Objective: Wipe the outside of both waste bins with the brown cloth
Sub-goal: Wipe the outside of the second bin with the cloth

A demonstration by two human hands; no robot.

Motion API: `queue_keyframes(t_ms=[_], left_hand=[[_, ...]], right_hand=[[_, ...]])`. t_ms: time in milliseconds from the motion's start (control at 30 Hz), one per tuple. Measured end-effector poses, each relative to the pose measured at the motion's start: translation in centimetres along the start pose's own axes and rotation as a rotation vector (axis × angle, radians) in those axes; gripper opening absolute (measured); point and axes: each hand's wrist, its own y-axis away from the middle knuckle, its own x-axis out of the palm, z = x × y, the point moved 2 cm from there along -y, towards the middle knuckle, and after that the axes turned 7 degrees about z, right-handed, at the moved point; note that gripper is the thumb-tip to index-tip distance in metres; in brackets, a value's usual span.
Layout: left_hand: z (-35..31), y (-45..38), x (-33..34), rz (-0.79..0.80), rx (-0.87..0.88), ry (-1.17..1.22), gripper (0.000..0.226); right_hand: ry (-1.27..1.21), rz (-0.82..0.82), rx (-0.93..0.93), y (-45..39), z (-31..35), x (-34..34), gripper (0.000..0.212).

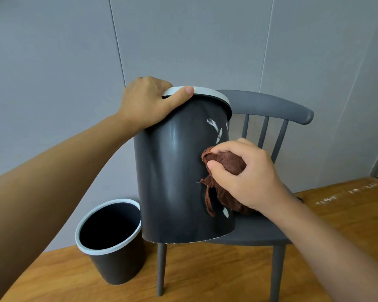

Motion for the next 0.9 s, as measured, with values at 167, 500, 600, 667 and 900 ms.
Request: queue_keyframes(t_ms=[167,500,600,667,900], left_hand=[[-0.7,-0.6,-2.1,0.201,0.074,-0.067,0.07],[-5.2,-3.2,1.0,0.143,0.064,-0.293,0.063],[-5.0,-2.6,0.9,0.029,0.078,-0.278,0.061],[-5.1,-2.2,1.0,-0.008,0.118,-0.221,0.06],[-4.8,-1.0,1.2,-0.067,0.154,-0.096,0.059]], right_hand=[[-0.02,-0.005,0.007,0.1,0.2,0.2,0.019],[-0.034,0.063,-0.005,-0.2,0.8,0.3,0.018],[-0.149,-0.019,-0.018,-0.7,1.2,-1.6,0.015],[-0.224,-0.15,-0.007,-1.2,1.2,-3.3,0.013],[-0.135,-0.223,0.107,-1.9,-0.1,-5.1,0.036]])
